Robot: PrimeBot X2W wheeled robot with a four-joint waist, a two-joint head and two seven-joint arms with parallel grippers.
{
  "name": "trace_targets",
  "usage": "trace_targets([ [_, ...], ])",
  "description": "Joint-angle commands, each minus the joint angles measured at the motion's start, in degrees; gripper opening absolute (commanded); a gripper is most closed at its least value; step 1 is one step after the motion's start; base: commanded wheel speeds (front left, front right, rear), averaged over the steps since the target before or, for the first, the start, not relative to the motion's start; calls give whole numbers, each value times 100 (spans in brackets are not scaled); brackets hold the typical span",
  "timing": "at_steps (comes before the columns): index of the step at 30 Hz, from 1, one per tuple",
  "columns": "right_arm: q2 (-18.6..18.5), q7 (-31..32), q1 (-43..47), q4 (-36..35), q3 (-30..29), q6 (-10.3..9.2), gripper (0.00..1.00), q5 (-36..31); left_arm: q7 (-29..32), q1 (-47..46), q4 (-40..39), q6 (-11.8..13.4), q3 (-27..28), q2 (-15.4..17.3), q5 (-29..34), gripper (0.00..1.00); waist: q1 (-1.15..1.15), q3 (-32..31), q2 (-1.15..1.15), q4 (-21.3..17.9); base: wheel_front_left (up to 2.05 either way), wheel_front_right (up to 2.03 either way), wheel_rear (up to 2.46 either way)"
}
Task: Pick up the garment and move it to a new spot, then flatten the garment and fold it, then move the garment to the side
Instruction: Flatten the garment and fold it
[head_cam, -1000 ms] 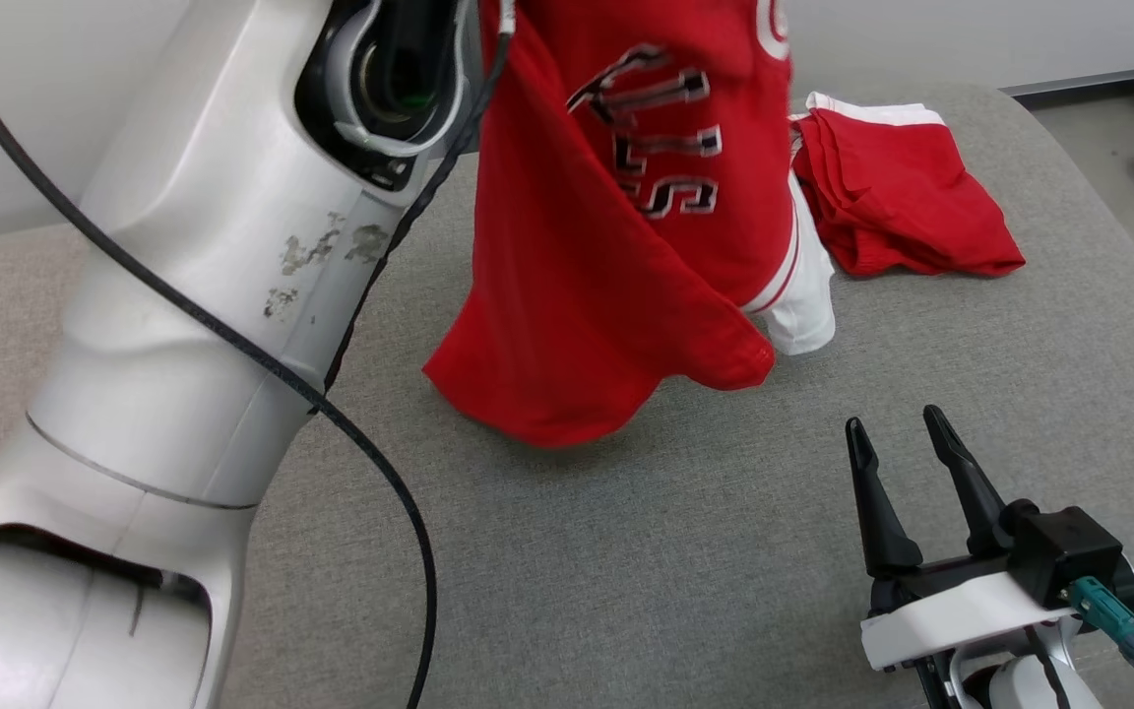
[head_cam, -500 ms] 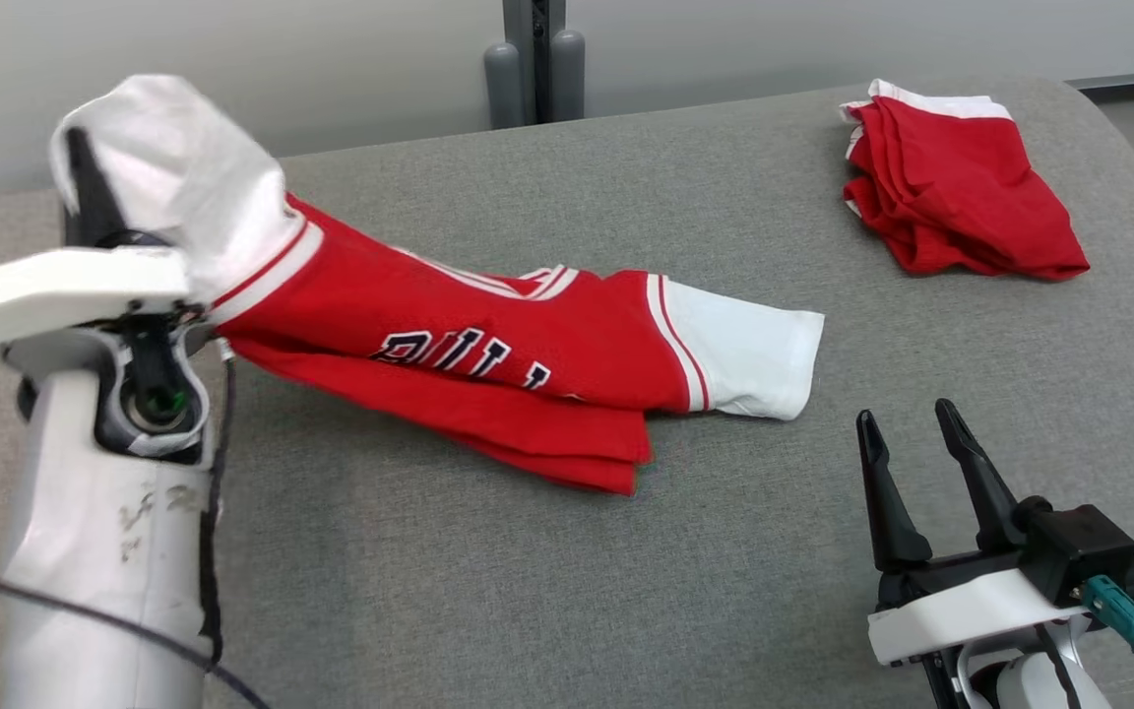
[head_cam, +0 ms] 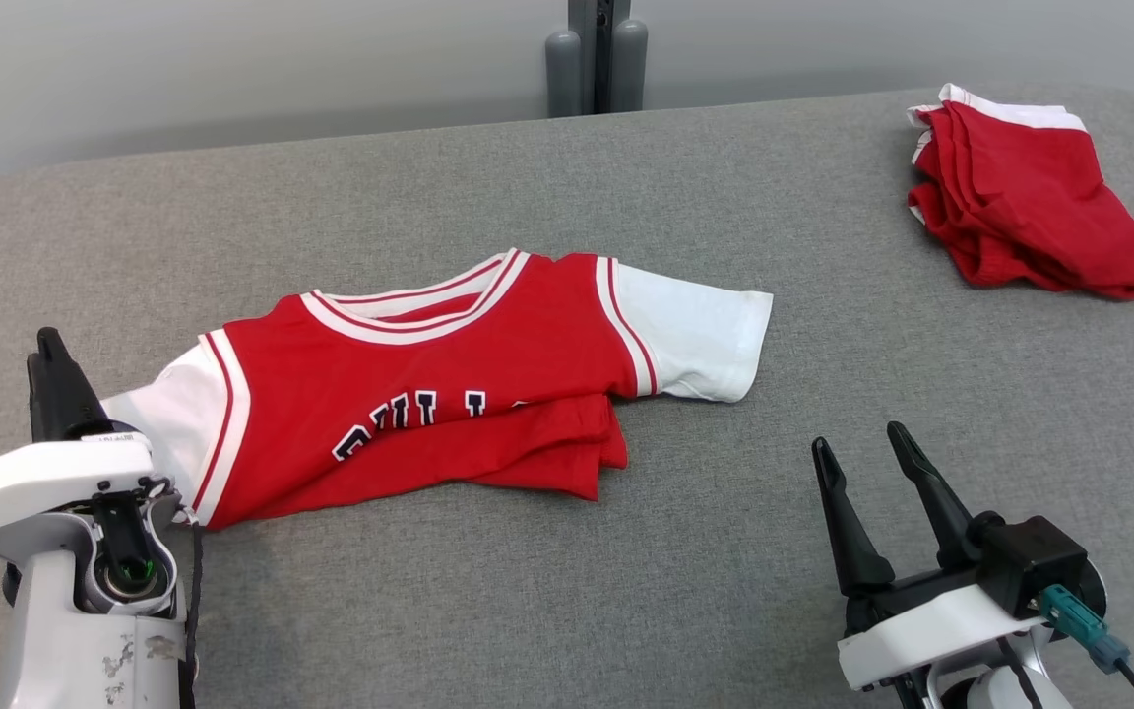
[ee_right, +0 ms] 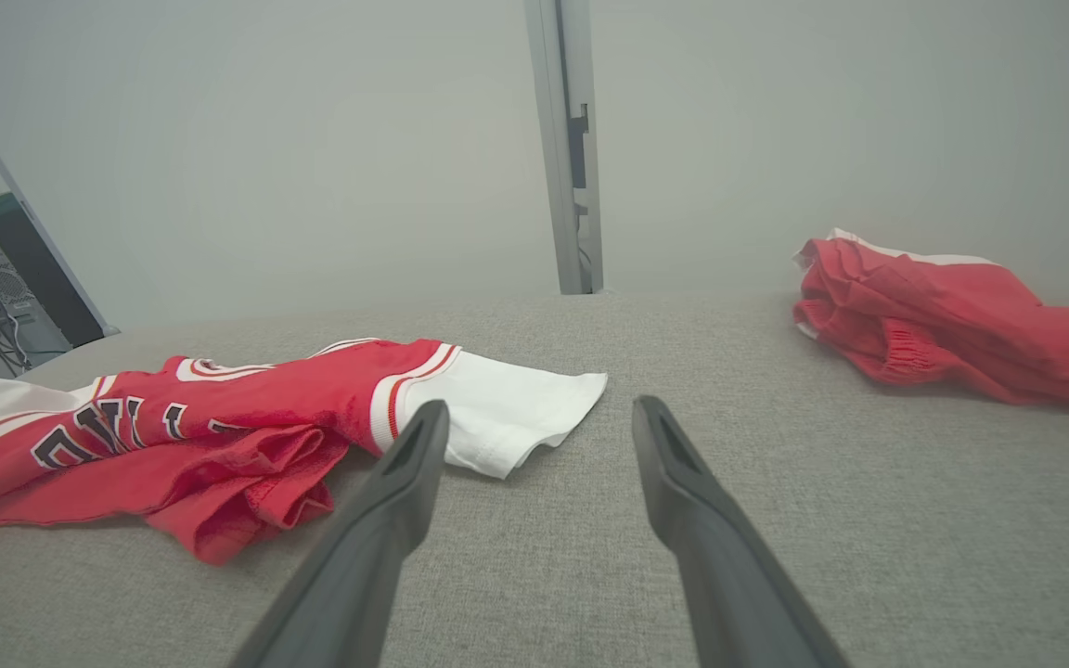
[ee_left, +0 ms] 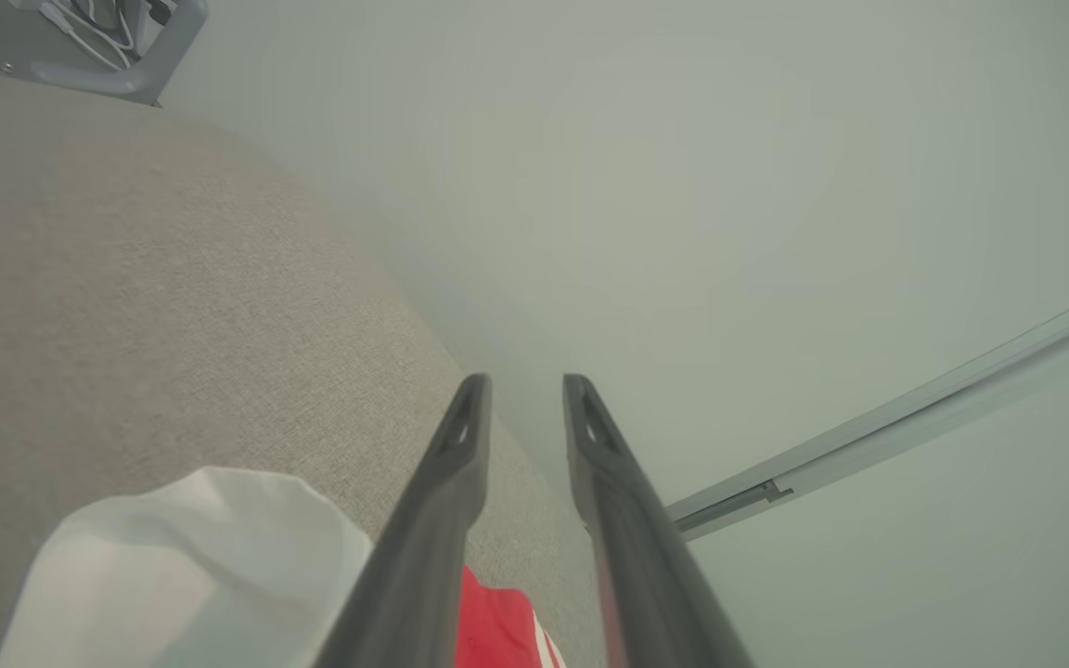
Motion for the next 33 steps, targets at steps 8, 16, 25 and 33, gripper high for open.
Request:
trace_targets([
  [8, -88, -6, -70, 172, 353, 1, 100, 210, -3, 480, -581, 0, -86, 22, 1292, 100, 0, -64, 0, 103, 0, 0, 0],
  [16, -176, -5, -427, 587, 1063, 1, 100, 590, -3, 1527, -2185, 113, -1099, 21, 2683, 100, 0, -187, 0, 404, 0, 0, 0],
  [25, -257, -6, -736, 929, 1300, 1, 100, 790, -3, 2326, -2719, 424, -2102, 25, 3495, 100, 0, -285, 0, 795, 0, 0, 0],
  [33, -292, -6, -737, 1107, 1185, 1, 100, 823, -4, 2801, -2695, 696, -2515, 27, 3803, 100, 0, -360, 0, 1113, 0, 0, 0],
])
